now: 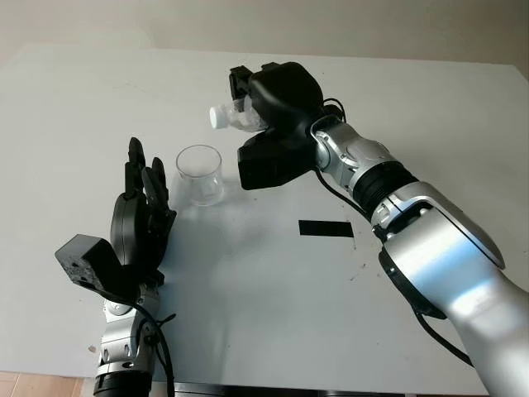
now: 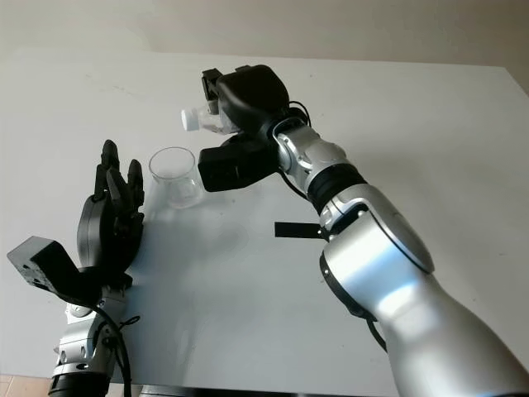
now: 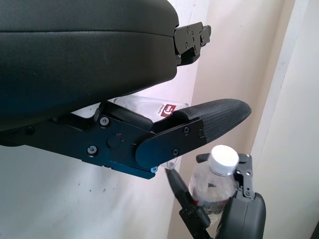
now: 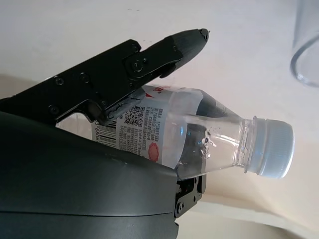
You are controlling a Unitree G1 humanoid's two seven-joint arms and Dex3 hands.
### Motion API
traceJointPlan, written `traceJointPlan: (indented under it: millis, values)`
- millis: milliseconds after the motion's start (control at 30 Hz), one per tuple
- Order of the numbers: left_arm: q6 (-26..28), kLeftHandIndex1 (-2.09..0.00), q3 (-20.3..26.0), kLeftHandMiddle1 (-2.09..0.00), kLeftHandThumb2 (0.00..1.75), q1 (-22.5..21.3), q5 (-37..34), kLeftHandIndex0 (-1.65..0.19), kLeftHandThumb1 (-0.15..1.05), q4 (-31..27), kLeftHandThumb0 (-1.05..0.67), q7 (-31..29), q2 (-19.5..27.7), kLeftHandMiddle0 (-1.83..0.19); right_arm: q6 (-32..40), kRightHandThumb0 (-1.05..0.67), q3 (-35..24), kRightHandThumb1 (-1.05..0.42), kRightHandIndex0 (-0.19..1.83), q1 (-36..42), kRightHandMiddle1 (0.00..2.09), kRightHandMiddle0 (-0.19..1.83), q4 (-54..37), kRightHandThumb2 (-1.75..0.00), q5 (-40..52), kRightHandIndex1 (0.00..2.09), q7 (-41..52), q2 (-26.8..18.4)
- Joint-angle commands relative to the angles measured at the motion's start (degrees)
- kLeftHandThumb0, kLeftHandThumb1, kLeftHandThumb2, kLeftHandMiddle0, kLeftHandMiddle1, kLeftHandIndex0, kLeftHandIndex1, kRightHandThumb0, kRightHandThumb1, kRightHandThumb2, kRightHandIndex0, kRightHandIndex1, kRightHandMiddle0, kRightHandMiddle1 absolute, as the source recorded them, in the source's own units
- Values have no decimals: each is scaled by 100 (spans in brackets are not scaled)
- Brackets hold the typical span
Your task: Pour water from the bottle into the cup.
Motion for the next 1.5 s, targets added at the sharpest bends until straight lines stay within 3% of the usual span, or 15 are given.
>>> traceJointPlan:
  millis: [0, 167, 367, 800, 1000, 1167, 1233, 1333, 1467]
  values:
    - [-46, -6, -26, -6, 77, 48, 31, 17, 105, 70, -77, 31, -50, 10, 0, -31, 84, -103, 84, -272, 209, 22, 12, -7, -76, 209, -117, 83]
    - [-65, -6, -46, -5, 77, 87, 51, 17, 105, 59, -77, 63, -92, 10, 108, -33, 363, -105, 88, -284, 209, 19, 41, -9, -362, 209, -290, 141]
    - [-43, -6, -67, -5, 79, 147, 21, 17, 105, 26, -76, 42, -132, 10, 207, -33, 749, -104, 98, -290, 209, 40, 66, -6, -766, 209, -737, 135]
    - [-18, -6, -27, -6, 79, 182, 40, 17, 105, -4, -76, 45, -94, 9, 263, -34, 1061, -99, 94, -337, 209, 23, 93, -5, -1000, 209, -878, 132]
    - [-9, -6, -19, -5, 78, 164, 10, 17, 105, 29, -77, 23, -90, 10, 128, -32, 591, -101, 96, -250, 209, 31, 74, -7, -464, 209, -815, 141]
    - [5, -5, -24, -5, 79, 158, 20, 18, 105, 29, -76, 12, -72, 10, -112, -28, -12, -104, 96, -190, 208, 12, 33, -6, 230, 209, -630, 113]
    - [13, -5, -24, -5, 79, 160, 11, 18, 105, 23, -76, 2, -67, 10, -165, -27, -194, -104, 96, -153, 199, 9, 17, -6, 413, 209, -685, 75]
    - [31, -5, -26, -5, 79, 159, 18, 18, 105, 5, -77, 4, -59, 10, -209, -23, -487, -105, 108, -91, 206, 27, 3, -22, 703, 209, -684, 12]
    - [-8, -5, -3, -5, 79, 148, 5, 17, 105, 33, -77, -8, -49, 10, -285, -18, -1097, -102, 110, 25, 209, 80, -47, -30, 1361, 209, -362, -46]
